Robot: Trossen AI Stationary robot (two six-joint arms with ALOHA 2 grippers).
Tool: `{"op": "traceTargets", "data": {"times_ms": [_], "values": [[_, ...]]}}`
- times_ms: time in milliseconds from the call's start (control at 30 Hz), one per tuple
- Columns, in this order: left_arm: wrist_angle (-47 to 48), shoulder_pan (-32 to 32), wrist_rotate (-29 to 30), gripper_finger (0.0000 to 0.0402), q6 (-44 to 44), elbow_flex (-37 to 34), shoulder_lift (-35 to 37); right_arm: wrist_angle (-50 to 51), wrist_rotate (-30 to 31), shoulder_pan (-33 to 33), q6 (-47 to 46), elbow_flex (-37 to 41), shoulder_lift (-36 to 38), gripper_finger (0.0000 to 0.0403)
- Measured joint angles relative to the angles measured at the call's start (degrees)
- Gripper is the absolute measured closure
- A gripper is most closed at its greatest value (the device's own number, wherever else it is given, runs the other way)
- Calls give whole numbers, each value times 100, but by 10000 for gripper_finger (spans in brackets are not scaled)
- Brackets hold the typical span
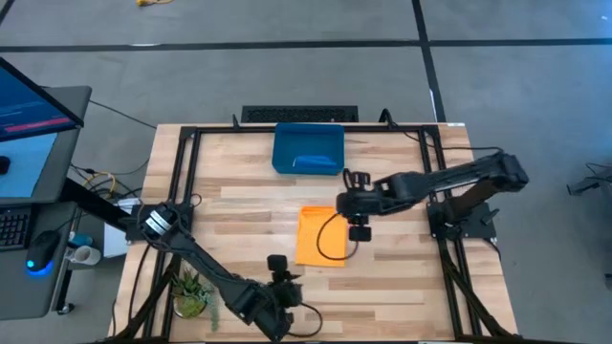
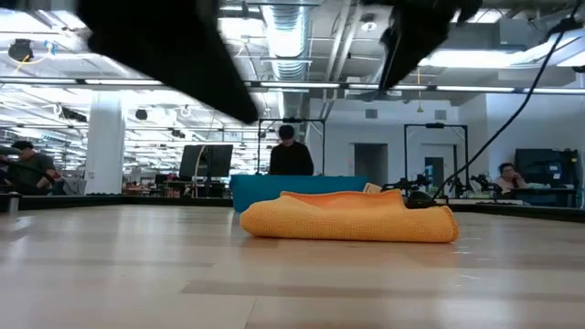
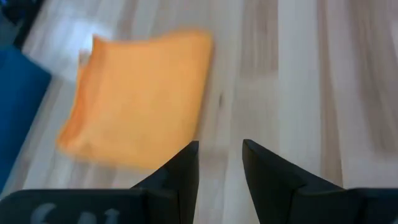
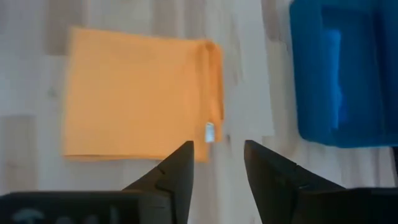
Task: Roll microfiber towels into tight, uniform cylinder then place into a basket
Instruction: Fold the orange microfiber towel
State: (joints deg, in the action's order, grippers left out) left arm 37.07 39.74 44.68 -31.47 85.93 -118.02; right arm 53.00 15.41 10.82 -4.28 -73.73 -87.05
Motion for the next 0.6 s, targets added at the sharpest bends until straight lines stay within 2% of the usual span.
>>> {"op": "traceTargets", "data": {"times_ms": [200,300,433,600], "values": [[-2225,-447,127,286,992,-433,0,-47,99,666,-177,153,611,254],[-3292,-691,-344,286,1832,-534,0,-303,391,978,-209,713,959,259],[-3405,-963,-539,286,2347,-548,68,-1027,548,1216,-493,1710,1505,265],[-3451,-1375,-1102,286,2076,-626,181,-2261,549,1454,-773,2764,1982,266]]}}
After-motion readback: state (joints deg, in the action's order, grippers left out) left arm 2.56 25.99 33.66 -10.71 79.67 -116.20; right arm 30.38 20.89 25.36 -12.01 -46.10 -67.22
